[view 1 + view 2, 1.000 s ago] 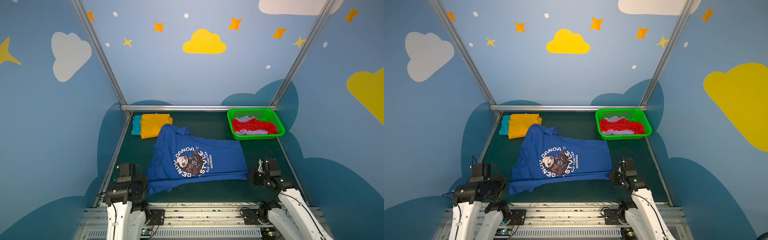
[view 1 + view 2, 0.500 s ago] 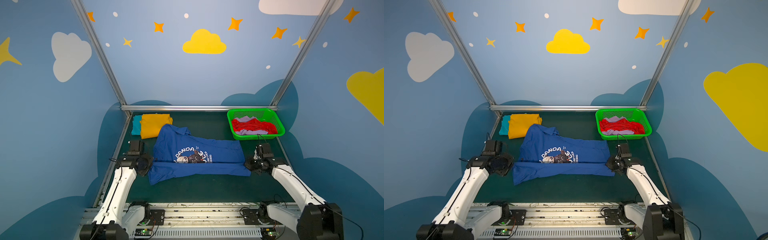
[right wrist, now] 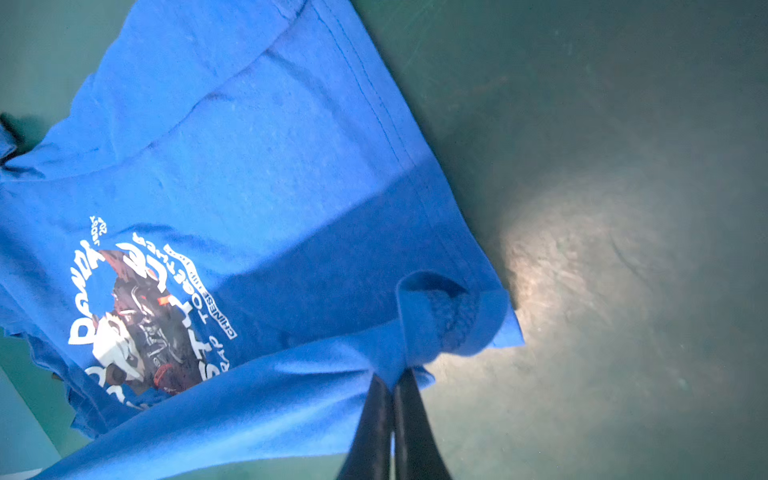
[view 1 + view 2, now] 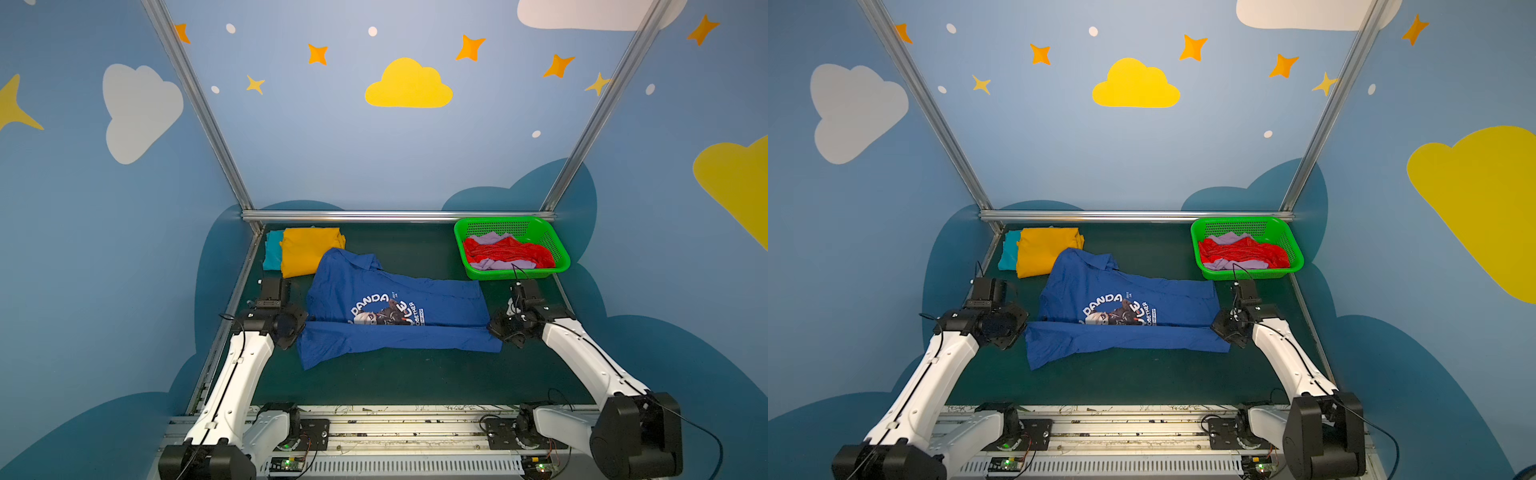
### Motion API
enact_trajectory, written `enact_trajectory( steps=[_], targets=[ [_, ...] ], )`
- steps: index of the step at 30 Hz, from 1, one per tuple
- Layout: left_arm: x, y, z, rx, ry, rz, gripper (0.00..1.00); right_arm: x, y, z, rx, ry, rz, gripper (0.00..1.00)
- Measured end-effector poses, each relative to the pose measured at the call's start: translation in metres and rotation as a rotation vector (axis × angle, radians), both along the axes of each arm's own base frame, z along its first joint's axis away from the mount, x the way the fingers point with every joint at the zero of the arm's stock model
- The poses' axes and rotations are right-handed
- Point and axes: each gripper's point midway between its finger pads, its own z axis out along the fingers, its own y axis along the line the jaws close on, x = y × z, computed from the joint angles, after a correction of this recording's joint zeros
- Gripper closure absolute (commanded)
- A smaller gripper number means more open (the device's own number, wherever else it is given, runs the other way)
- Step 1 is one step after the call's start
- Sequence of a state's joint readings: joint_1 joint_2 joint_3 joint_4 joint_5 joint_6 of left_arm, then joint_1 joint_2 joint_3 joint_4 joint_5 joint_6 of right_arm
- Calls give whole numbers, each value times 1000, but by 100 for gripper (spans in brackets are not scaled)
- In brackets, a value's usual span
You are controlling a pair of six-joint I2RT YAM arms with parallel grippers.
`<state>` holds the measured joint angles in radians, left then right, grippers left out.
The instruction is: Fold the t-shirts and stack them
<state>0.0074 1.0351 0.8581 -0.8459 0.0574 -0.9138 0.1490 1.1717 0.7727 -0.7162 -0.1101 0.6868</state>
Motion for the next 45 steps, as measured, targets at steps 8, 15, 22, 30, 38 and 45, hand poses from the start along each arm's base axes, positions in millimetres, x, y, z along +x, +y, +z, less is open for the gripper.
enact_trajectory(
  steps=[8, 15, 22, 30, 38, 45],
  targets=[
    [-2, -1, -5, 16, 31, -27, 96, -7, -4, 6, -18, -8, -1, 100],
    [-30, -4, 17, 3, -34, -37, 96, -28, -10, 24, -13, -93, -12, 100],
    [-72, -11, 3, -50, -1, -23, 96, -63, -18, 13, -18, -162, -18, 100],
    [-64, -16, 2, -84, 20, -22, 96, -58, -19, 6, -40, -127, -12, 100],
    [-24, -16, -20, -78, 110, -29, 95, -22, -17, -9, -73, -76, 10, 100],
    [28, -15, -33, -36, 138, -64, 87, 34, -16, -4, -109, -56, -1, 100]
  ],
)
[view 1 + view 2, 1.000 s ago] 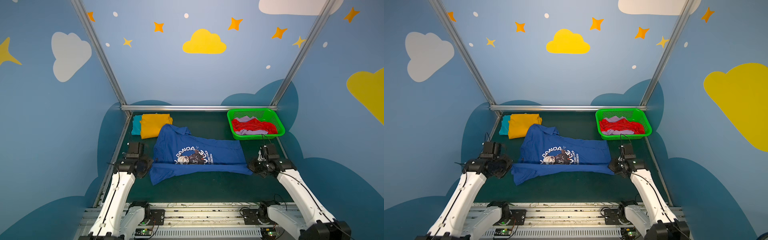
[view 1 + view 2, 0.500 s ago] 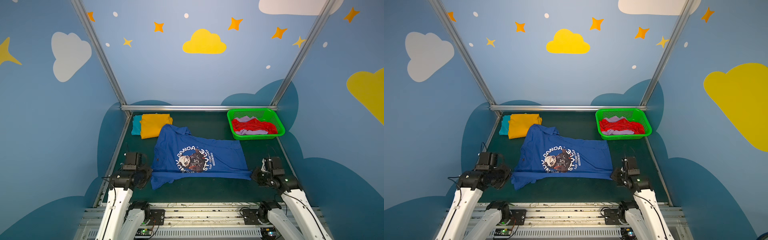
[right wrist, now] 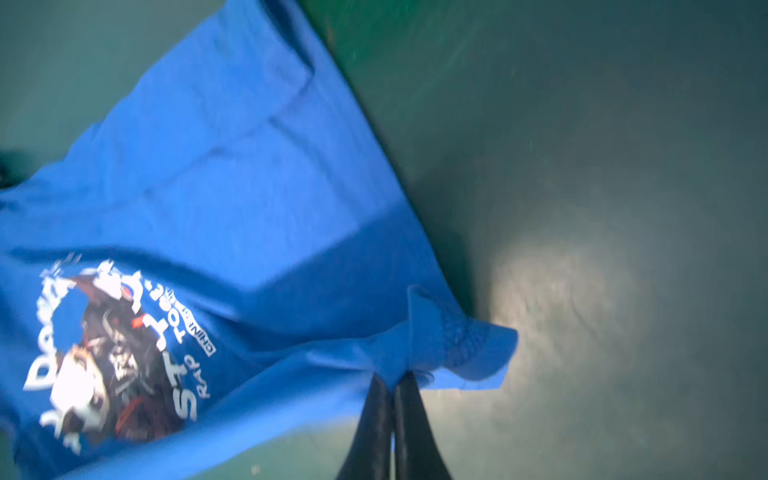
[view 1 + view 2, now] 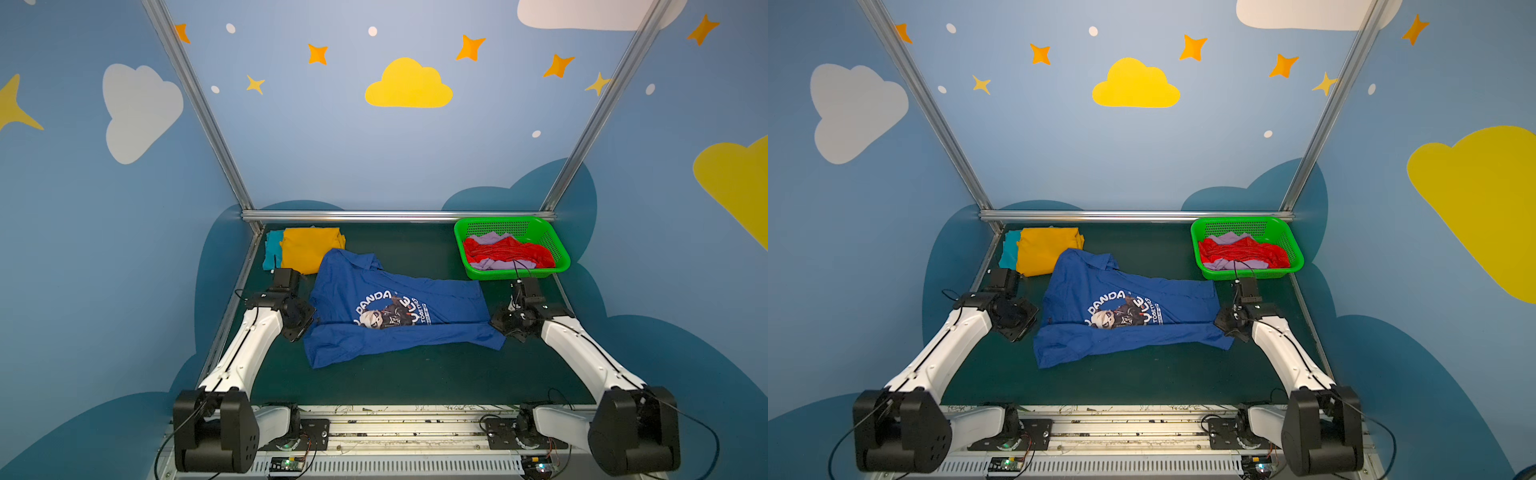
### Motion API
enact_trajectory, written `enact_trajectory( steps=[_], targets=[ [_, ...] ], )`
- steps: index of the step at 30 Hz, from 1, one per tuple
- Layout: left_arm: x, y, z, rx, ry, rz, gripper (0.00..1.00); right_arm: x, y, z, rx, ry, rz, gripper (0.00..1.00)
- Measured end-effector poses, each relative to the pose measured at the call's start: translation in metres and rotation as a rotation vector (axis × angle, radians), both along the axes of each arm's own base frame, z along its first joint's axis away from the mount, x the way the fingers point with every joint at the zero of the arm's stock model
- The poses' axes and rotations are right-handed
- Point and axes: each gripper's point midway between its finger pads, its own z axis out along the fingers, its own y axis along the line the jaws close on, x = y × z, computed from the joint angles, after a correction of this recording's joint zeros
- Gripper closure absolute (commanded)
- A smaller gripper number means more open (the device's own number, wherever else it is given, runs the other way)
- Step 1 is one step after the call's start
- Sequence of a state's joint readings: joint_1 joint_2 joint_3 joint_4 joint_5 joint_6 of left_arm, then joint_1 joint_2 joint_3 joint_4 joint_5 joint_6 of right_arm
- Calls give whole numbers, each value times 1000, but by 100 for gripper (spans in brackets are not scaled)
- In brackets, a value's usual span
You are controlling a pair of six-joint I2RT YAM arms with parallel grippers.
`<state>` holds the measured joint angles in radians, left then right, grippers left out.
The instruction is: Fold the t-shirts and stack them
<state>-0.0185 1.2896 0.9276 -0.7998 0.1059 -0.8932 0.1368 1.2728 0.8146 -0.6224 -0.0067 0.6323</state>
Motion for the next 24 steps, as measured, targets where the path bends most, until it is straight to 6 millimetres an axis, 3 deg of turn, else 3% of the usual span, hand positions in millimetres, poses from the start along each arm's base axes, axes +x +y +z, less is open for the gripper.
enact_trajectory(
  steps=[6, 8, 10, 13, 15, 19, 24],
  targets=[
    [24, -1, -25, 43, 86, -54, 89, 33, 5, -23, -10, 142, 4, 98],
    [29, 0, -27, 54, 92, -63, 88, 35, 8, -35, 1, 186, 7, 74],
    [31, 0, -24, 62, 83, -68, 76, 35, 11, -42, 9, 214, 15, 60],
    [35, -1, -17, 68, 61, -80, 51, 35, 14, -44, 25, 229, 22, 47],
    [33, -4, -11, 69, 49, -92, 44, 37, 14, -42, 28, 225, 23, 41],
    [17, -22, 0, 72, 22, -154, 42, 34, 14, -34, 28, 215, 21, 36],
    [-34, -34, -24, 51, 84, -193, 32, 21, 7, 0, 15, 128, 11, 27]
  ],
)
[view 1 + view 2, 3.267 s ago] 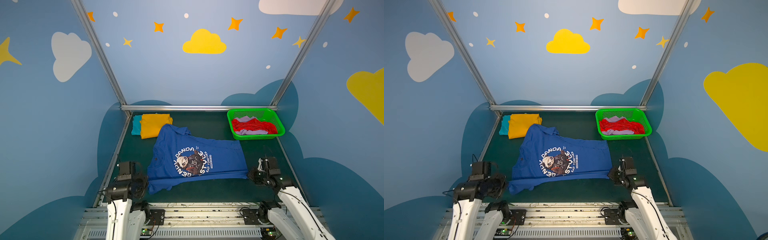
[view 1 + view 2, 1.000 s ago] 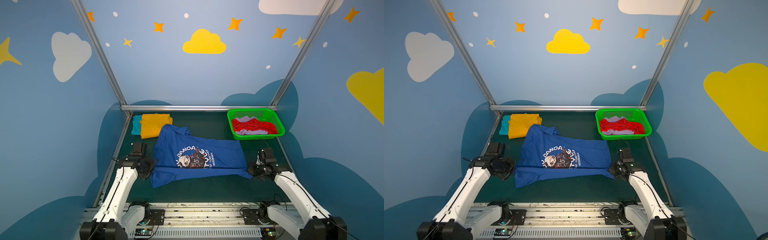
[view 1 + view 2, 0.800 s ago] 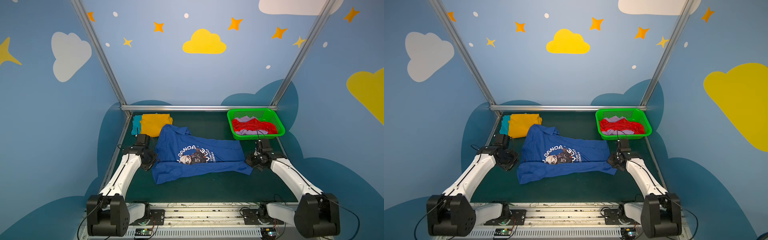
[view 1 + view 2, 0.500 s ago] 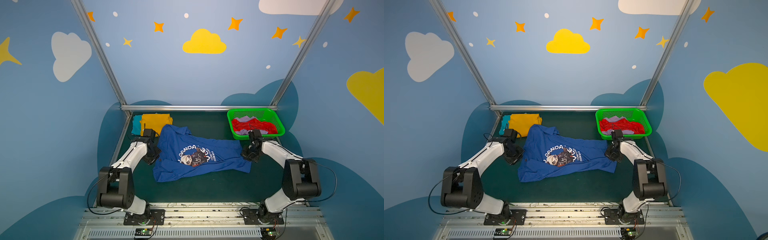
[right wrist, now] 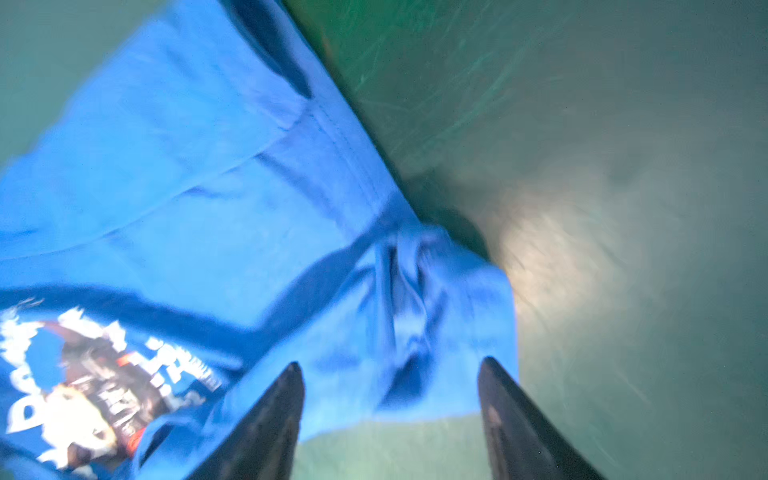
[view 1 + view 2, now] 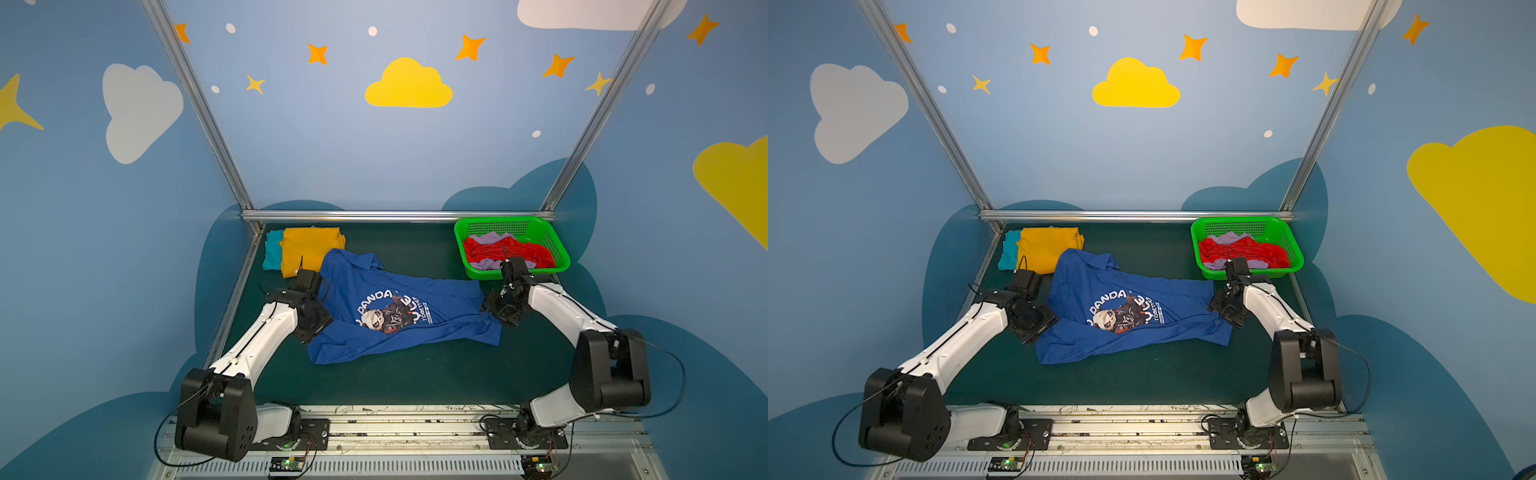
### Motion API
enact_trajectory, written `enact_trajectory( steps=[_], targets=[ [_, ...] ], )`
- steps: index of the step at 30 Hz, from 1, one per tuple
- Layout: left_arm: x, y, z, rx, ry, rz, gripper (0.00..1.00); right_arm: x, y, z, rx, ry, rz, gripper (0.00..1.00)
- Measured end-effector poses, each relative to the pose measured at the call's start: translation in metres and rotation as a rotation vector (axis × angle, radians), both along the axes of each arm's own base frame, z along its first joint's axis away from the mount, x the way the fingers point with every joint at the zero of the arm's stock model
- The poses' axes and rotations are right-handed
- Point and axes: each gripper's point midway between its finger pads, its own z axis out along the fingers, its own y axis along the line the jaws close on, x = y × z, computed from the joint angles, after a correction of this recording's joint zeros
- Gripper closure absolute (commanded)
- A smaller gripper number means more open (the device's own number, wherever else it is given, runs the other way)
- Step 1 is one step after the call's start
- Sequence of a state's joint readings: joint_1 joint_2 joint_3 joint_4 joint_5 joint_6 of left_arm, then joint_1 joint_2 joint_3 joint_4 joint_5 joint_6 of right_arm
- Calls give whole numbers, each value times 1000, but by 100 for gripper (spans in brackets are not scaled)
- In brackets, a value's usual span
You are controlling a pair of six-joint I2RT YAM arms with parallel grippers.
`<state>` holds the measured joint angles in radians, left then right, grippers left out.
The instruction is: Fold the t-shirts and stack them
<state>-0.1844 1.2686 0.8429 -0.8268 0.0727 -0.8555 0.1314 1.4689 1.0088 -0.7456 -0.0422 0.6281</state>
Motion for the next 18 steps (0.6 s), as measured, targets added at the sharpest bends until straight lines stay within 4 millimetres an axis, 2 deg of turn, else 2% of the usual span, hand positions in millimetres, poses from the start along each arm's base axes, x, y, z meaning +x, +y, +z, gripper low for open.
enact_trajectory(
  steps=[3, 6, 10, 12, 16, 18],
  targets=[
    [-29, 2, -17, -11, 43, 19, 29, -13, -5, 13, -13, -25, -4, 30],
    [-40, 1, -24, -28, 42, 33, 30, -31, -7, 2, -18, 22, -4, 42],
    [-34, -4, -28, -64, 2, 48, 30, -63, -9, -28, -17, 148, -9, 42],
    [-29, -7, -31, -80, -14, 50, 31, -73, -10, -36, -19, 188, -12, 39],
    [-19, -13, -35, -106, -29, 46, 40, -75, -11, -40, -20, 200, -20, 40],
    [-17, -15, -40, -109, -28, 44, 50, -74, -11, -43, -20, 208, -25, 41]
  ],
)
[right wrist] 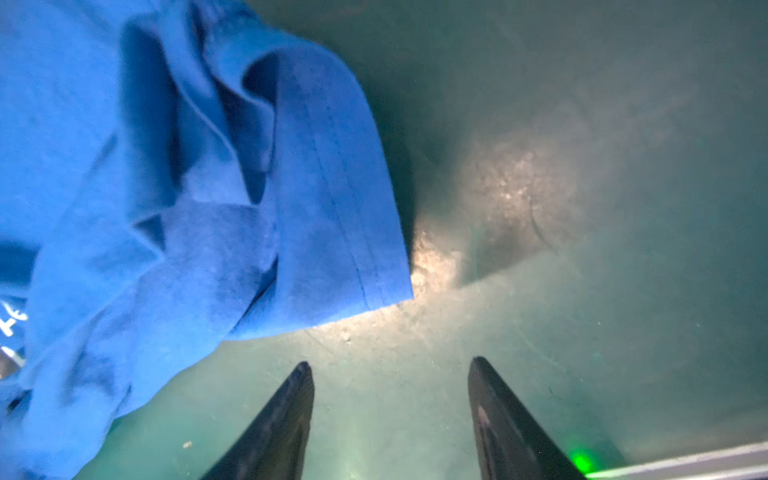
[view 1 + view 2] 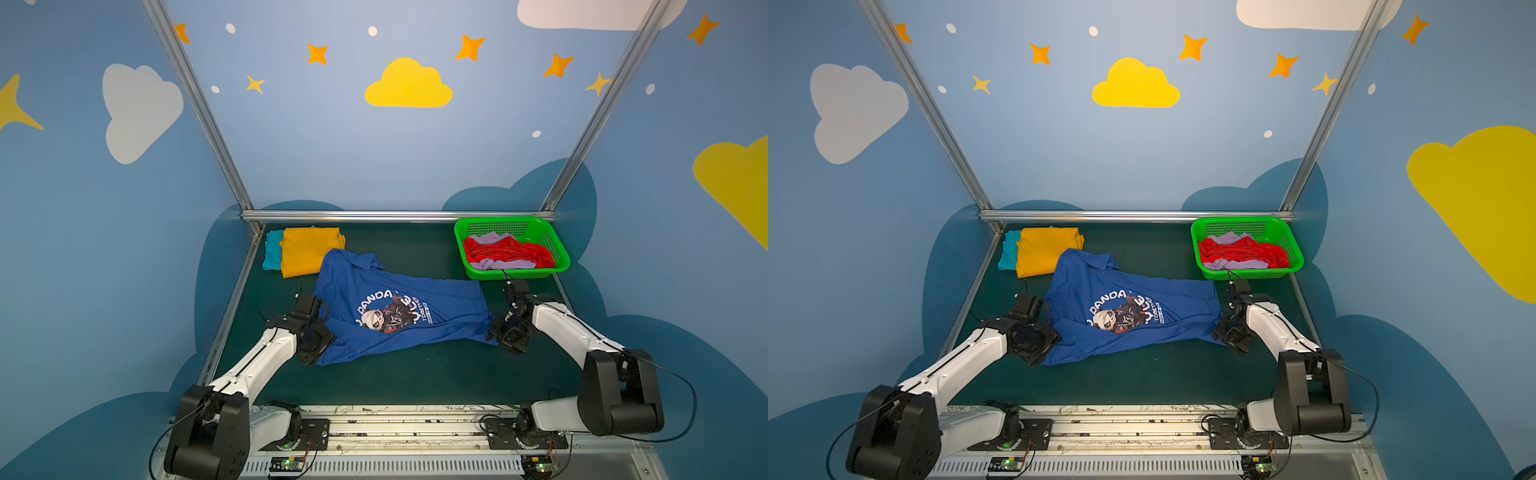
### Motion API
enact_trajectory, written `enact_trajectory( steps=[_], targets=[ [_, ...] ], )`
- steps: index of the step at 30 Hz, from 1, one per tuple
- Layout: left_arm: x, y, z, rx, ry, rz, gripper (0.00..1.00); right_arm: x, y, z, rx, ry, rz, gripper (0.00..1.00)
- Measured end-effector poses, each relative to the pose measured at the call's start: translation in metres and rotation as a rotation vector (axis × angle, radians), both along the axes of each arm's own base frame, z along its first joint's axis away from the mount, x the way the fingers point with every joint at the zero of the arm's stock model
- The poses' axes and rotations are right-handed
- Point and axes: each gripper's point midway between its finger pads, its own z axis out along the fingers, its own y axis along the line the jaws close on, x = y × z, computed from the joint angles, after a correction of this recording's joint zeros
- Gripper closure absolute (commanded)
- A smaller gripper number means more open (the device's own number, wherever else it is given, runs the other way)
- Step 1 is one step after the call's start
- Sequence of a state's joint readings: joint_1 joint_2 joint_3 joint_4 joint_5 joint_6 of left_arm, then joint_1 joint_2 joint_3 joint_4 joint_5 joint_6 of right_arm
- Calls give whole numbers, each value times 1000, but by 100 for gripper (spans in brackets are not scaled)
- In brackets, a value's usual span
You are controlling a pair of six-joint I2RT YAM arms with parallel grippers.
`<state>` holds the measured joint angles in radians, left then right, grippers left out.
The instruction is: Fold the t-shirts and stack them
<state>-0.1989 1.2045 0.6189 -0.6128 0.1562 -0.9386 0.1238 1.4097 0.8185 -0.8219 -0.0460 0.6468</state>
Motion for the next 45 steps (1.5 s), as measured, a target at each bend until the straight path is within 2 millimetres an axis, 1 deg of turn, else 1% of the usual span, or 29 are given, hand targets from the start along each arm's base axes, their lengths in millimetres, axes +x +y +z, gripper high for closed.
enact_trajectory(
  steps=[1, 3, 5, 6, 7, 9, 10, 11, 15, 19, 21, 23, 27, 28, 29, 30, 31, 32, 35, 36, 41, 44, 45],
  targets=[
    [0, 0, -3, 0, 4, 1, 56, 1, 0, -3, -1, 7, -3, 41],
    [-1, 0, -10, 5, 21, 5, 75, 2, -1, -7, -3, 19, -5, 48],
    [-2, 3, -16, 19, 47, 6, 87, 3, -1, -11, -4, 28, -8, 53],
    [-3, 4, -19, 24, 61, 9, 92, 4, 0, -13, -4, 29, -7, 59],
    [-4, 6, -22, 28, 74, 11, 95, 5, 0, -14, -4, 29, -10, 63],
    [-2, 10, -24, 26, 87, 25, 96, 7, 0, -16, -3, 25, -11, 78],
    [0, 12, -23, 27, 83, 33, 96, 8, 0, -17, -2, 24, -13, 86],
    [3, 17, -22, 28, 79, 47, 96, 10, 0, -18, -2, 21, -12, 100],
    [10, 37, -18, 36, 71, 111, 96, 15, -1, -20, -5, 14, -11, 100],
    [16, 58, -11, 49, 55, 170, 96, 18, -7, -14, -12, -8, -33, 100],
    [16, 67, -9, 57, 49, 194, 96, 20, -15, -7, -14, -32, -61, 100],
    [15, 73, -7, 64, 48, 208, 96, 22, -25, 4, -13, -71, -103, 100],
    [12, 75, -7, 65, 55, 206, 96, 19, -40, 21, -11, -133, -164, 100],
    [12, 74, -7, 62, 55, 200, 96, 16, -39, 24, -9, -132, -162, 94],
    [13, 74, -7, 59, 54, 195, 96, 14, -36, 25, -8, -130, -151, 71],
    [13, 73, -7, 56, 53, 193, 96, 12, -32, 25, -14, -125, -126, 57],
    [13, 72, -8, 52, 52, 190, 96, 8, -22, 24, -28, -110, -83, 46],
    [12, 71, -8, 47, 54, 189, 96, 4, -12, 24, -40, -93, -32, 38],
    [10, 70, -11, 40, 59, 183, 96, -3, 16, 23, -47, -68, 77, 33],
    [9, 69, -11, 39, 62, 182, 96, -4, 19, 22, -45, -64, 85, 33],
    [7, 67, -14, 28, 67, 177, 96, -2, 22, 12, -42, -32, 57, 33],
    [8, 65, -14, 24, 60, 172, 96, 1, 24, 0, -45, -4, 53, 35],
    [9, 65, -14, 22, 58, 172, 96, 2, 26, -4, -42, 3, 54, 38]
  ],
)
